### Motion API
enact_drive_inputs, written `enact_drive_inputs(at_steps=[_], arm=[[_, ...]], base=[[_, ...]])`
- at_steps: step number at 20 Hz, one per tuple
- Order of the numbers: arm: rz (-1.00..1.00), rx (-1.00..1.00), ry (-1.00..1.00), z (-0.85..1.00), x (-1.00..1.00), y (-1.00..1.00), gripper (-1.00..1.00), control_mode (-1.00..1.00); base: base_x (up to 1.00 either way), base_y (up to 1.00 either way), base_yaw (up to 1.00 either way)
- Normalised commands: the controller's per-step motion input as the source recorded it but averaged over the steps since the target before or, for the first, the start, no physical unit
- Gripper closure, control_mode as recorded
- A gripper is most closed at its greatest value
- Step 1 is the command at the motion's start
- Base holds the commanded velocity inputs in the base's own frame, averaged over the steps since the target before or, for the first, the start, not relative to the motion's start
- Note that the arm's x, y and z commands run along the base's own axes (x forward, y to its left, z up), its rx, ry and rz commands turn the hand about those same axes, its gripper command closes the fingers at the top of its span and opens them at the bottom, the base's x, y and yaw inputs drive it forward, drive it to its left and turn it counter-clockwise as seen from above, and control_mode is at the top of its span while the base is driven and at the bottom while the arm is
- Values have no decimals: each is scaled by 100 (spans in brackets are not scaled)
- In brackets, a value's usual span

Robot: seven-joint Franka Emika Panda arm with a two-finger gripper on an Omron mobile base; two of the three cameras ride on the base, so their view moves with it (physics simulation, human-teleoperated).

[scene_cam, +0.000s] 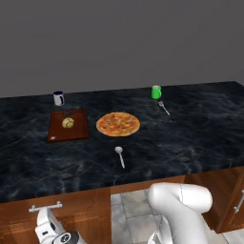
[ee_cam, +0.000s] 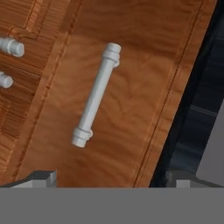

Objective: Take the pizza cutter from the drawer on the left and place it on the dining counter for cutting.

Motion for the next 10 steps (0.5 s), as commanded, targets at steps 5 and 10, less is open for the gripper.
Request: enact_drive_inputs(at_steps=[5, 10], arm=[[1, 3, -10, -28, 21, 0, -100, -100], [1, 2, -8, -30, 39, 3, -100, -100]], base=[[0, 0, 0], [0, 0, 0]])
